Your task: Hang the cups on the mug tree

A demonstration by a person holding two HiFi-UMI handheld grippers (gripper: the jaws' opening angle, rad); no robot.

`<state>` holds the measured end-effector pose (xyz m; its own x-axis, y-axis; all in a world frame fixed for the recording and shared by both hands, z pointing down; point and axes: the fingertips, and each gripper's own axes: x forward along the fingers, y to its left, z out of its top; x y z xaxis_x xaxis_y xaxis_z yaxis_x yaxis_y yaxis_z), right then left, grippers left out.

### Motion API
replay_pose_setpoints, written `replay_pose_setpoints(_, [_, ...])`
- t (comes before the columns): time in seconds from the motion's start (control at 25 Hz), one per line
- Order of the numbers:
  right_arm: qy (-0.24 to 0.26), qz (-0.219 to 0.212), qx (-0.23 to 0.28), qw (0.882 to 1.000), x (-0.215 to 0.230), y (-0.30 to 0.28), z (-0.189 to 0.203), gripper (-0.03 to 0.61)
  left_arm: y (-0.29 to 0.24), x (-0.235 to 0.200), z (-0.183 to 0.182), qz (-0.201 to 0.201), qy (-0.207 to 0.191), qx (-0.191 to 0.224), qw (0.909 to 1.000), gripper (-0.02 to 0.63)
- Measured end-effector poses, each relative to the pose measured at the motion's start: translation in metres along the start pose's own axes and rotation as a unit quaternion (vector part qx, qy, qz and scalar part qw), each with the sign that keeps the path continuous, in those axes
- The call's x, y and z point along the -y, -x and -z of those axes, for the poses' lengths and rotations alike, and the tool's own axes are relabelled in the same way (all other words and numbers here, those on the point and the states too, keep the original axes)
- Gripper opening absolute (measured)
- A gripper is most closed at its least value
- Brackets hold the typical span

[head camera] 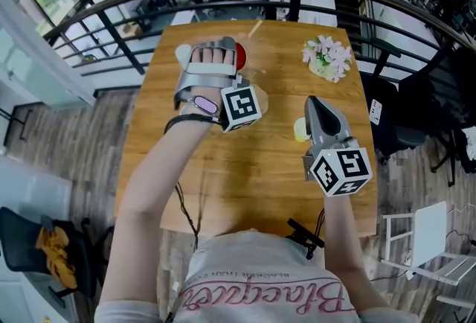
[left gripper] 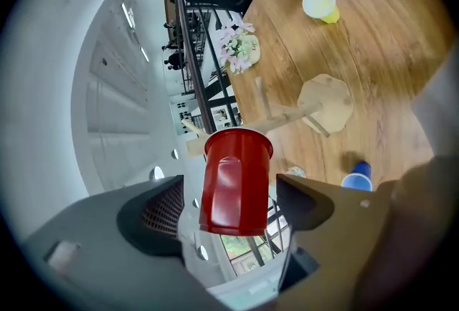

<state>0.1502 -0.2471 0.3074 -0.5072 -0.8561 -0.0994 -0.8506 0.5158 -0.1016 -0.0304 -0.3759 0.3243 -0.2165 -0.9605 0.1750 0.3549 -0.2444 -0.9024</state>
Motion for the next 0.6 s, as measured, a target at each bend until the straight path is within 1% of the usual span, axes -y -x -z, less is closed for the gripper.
replay_pose_setpoints(0.12, [0.005, -0.001, 0.002, 1.000, -0.003, 0.001, -0.004, 0.002, 0.003, 0.001, 0.002, 0.006, 0.031, 0.011, 0.9995, 0.459])
replay_pose_setpoints(0.2, [0.007, 0.000, 0.002, 1.000, -0.003, 0.001, -0.005, 0.002, 0.005, 0.000, 0.004, 0.006, 0.054, 0.016, 0.9984, 0.488])
replay_pose_setpoints(0.4, [0.013, -0.001, 0.004, 1.000, -0.011, 0.003, -0.007, 0.002, 0.011, 0.001, 0.019, 0.006, 0.120, 0.030, 0.9923, 0.531])
replay_pose_setpoints(0.6, [0.026, 0.003, 0.009, 1.000, -0.017, 0.005, -0.014, 0.002, 0.021, 0.011, 0.032, 0.006, 0.168, 0.055, 0.9842, 0.558])
